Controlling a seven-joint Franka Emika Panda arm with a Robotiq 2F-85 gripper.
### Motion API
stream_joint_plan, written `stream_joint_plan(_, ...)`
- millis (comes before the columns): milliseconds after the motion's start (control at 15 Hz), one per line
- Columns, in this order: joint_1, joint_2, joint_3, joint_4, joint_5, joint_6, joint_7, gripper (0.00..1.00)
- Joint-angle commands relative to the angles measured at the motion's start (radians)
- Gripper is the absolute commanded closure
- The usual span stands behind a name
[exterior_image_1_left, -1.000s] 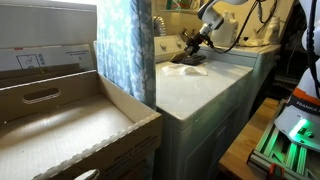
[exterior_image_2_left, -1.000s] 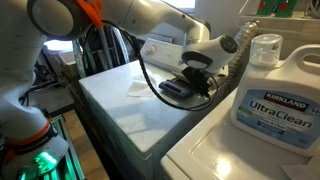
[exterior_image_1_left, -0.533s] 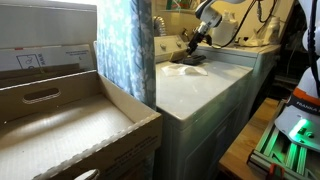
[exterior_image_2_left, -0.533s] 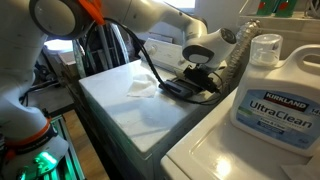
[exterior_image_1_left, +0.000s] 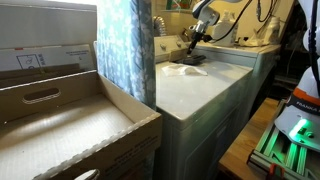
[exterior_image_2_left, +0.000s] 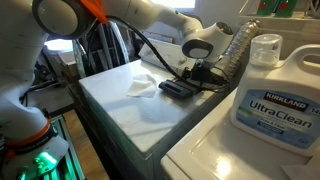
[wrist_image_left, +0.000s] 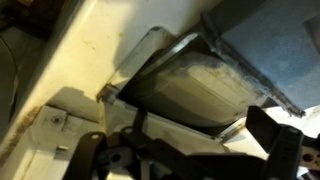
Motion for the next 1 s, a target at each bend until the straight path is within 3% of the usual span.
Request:
stream_joint_plan(0,-0.001,0.003,0.006,0.005,-0.007,-0.003,0.001,0.0)
stream_joint_plan(267,-0.002,0.003,0.006,0.006,-0.006,-0.003,0.003,0.0)
stream_joint_plan(667,0.003,-0.048,0.019,-0.068,-0.027,0.014,-0.186,0.0)
stream_joint_plan(933,0.022,-0.086,-0.004,-0.126,-0.06,0.014,-0.202,0.0)
